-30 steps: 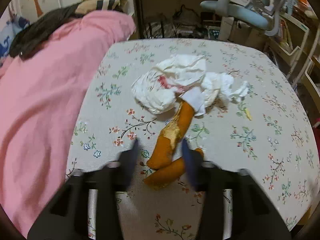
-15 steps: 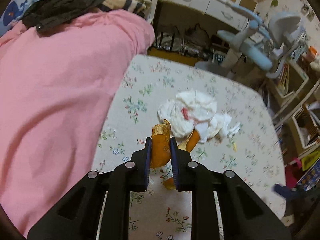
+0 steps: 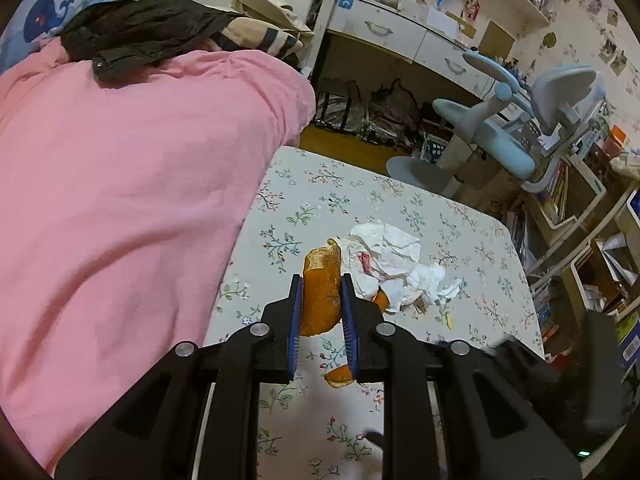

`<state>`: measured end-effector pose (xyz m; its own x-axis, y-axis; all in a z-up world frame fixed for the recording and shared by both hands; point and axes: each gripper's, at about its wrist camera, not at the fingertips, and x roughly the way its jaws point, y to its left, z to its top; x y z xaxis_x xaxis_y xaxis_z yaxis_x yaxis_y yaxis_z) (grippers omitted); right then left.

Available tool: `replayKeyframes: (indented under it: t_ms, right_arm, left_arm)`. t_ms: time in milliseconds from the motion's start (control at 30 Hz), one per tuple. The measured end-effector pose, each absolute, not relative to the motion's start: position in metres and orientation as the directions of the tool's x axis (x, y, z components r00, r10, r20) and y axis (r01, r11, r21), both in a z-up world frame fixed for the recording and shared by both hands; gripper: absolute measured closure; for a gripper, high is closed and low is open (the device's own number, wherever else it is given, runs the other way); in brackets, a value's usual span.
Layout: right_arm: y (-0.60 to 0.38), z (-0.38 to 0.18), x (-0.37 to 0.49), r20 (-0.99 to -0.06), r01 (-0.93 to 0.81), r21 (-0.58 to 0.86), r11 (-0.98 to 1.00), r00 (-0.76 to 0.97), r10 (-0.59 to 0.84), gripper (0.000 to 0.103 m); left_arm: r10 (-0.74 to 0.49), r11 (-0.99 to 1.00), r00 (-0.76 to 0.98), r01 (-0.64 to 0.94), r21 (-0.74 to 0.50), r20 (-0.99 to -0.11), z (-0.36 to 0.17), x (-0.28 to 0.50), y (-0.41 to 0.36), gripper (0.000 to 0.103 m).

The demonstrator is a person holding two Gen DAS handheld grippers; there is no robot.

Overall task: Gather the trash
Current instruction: 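Lift the snack stick with the left tool while the right tool grasps another stick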

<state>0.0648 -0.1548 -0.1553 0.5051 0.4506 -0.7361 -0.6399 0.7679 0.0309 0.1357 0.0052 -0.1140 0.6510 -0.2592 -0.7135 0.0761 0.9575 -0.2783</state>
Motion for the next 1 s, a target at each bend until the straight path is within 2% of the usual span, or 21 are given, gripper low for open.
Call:
replayKeyframes:
  t_ms: [33, 267, 333, 367, 500, 600, 867, 1000]
  right_arm:
    - [-0.152, -0.158, 0.071, -0.749, -0.656, 0.030, 0.754, 0.485, 0.452, 0.028]
    - [-0.130, -0.182, 0.099, -0.827, -0.734, -0.004, 0.679, 0.384, 0.410, 0.041]
    - [-0.127, -0.189, 0.099, -0.844, -0.749, -0.013, 0.662, 0.363, 0.395, 0.050]
    - [-0.128, -0.189, 0.099, -0.841, -0.752, -0.004, 0.659, 0.360, 0.405, 0.051]
    - [-0.137, -0.187, 0.095, -0.853, -0.736, 0.012, 0.677, 0.345, 0.391, 0.074]
    - [-0.151, -0.186, 0.083, -0.859, -0.693, 0.006, 0.721, 0.366, 0.358, 0.086]
    - [-0.224, -0.167, 0.049, -0.809, -0.489, 0.173, 0.855, 0.424, 0.407, 0.087]
    - [-0.246, -0.144, 0.033, -0.759, -0.400, 0.258, 0.880, 0.480, 0.440, 0.087]
  left_arm:
    - [-0.257, 0.957, 0.654, 0.070, -0.281, -0.712, -0.113, 0.135, 0.008, 0.085]
    - [-0.238, 0.959, 0.667, 0.044, -0.281, -0.706, -0.109, 0.138, 0.022, 0.085]
    - [-0.237, 0.959, 0.666, 0.042, -0.281, -0.707, -0.109, 0.140, 0.022, 0.085]
    - [-0.237, 0.959, 0.666, 0.043, -0.281, -0.707, -0.109, 0.141, 0.023, 0.085]
    - [-0.235, 0.960, 0.664, 0.045, -0.275, -0.710, -0.110, 0.142, 0.022, 0.085]
    - [-0.234, 0.962, 0.665, 0.052, -0.269, -0.709, -0.109, 0.141, 0.019, 0.085]
    - [-0.241, 0.967, 0.655, 0.104, -0.231, -0.717, -0.110, 0.135, 0.005, 0.085]
    - [-0.240, 0.969, 0.601, 0.101, -0.225, -0.763, -0.130, 0.139, 0.014, 0.085]
